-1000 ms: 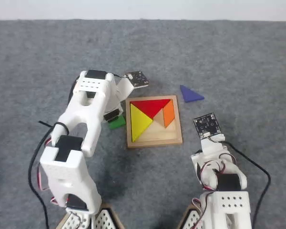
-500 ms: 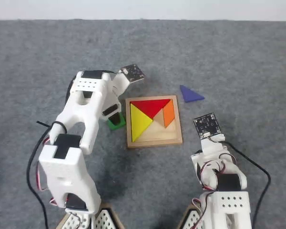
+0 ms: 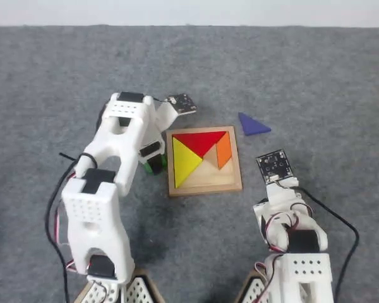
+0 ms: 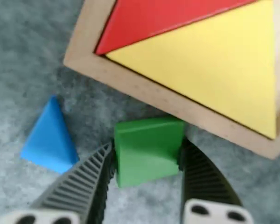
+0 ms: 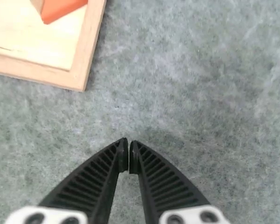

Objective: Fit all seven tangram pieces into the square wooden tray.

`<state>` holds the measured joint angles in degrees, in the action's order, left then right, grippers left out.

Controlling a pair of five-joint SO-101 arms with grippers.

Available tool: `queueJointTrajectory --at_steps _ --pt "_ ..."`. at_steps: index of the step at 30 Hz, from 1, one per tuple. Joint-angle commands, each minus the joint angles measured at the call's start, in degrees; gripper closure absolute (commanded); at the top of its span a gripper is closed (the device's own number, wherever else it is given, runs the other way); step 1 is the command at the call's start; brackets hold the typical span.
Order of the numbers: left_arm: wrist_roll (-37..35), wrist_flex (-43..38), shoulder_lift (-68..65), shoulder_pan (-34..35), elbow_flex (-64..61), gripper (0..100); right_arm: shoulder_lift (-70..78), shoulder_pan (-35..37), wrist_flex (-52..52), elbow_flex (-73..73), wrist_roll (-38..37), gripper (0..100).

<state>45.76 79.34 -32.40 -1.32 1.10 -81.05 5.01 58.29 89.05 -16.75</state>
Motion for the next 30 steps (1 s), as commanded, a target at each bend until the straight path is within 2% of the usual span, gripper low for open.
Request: queueJointTrajectory --at_steps 1,5,11,30 --pt "0.6 5.2 -3.2 -0.7 2.9 79 0.3 0.1 -1.3 -3.4 -0.7 98.4" --pt "0.5 5.0 -3.0 -0.5 3.1 84 0.3 0.1 -1.3 -3.4 -0.7 98.4" --pt "-2.8 4.7 -2.7 -1.1 3.8 98 0.2 0.2 -1.3 -3.4 -0.7 98.4" --pt "-4.7 14.5 10.9 -4.1 4.4 99 0.2 0.4 -1.3 -3.4 -0.7 98.4"
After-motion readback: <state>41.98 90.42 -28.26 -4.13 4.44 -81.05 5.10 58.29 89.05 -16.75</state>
